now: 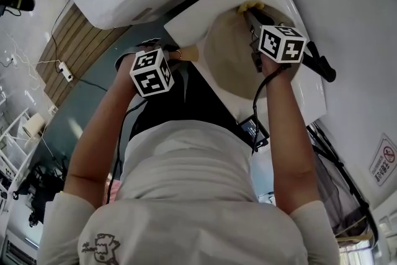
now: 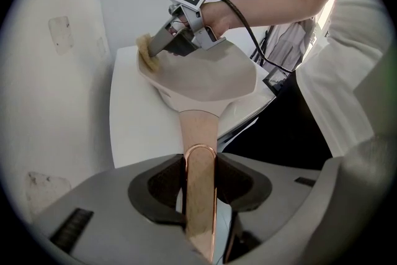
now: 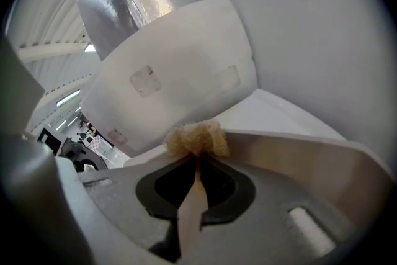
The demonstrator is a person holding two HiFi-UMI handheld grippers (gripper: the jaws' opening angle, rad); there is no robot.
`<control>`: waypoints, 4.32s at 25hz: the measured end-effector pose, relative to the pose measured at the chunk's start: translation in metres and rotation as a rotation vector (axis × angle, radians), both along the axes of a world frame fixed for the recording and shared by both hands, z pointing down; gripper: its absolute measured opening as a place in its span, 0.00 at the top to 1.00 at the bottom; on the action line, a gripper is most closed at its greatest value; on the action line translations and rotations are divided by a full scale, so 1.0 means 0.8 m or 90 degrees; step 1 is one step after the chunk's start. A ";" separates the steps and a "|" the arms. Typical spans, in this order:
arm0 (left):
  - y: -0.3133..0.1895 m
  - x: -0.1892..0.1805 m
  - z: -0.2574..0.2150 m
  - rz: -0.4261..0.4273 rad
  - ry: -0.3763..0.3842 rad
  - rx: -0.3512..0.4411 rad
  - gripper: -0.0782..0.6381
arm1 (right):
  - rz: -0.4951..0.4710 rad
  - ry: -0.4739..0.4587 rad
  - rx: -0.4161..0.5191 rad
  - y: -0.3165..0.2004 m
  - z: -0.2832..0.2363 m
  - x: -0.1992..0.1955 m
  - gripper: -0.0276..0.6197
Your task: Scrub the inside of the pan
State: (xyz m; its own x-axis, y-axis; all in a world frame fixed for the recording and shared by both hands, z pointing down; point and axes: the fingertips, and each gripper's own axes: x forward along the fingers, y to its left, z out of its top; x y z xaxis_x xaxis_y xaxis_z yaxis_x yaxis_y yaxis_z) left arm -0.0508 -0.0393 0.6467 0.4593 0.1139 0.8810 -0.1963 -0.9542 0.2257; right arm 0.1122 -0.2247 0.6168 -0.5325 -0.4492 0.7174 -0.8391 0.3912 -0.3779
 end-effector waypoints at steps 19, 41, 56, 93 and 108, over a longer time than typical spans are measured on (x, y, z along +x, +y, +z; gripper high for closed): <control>0.003 0.001 0.001 0.013 -0.014 -0.003 0.67 | -0.296 -0.107 -0.172 0.137 0.035 -0.107 0.91; 0.008 0.004 -0.001 0.022 -0.012 0.010 0.68 | -0.504 -0.057 -0.520 0.310 0.026 -0.040 0.91; 0.015 0.006 -0.005 0.013 -0.009 0.012 0.68 | -0.640 0.191 -0.726 0.347 0.011 0.074 0.92; 0.014 0.005 -0.005 0.018 0.005 -0.002 0.68 | -0.455 0.811 0.014 0.046 0.038 0.134 0.92; 0.008 0.003 -0.003 0.006 -0.003 0.010 0.68 | -0.503 0.572 0.149 0.035 0.054 0.013 0.92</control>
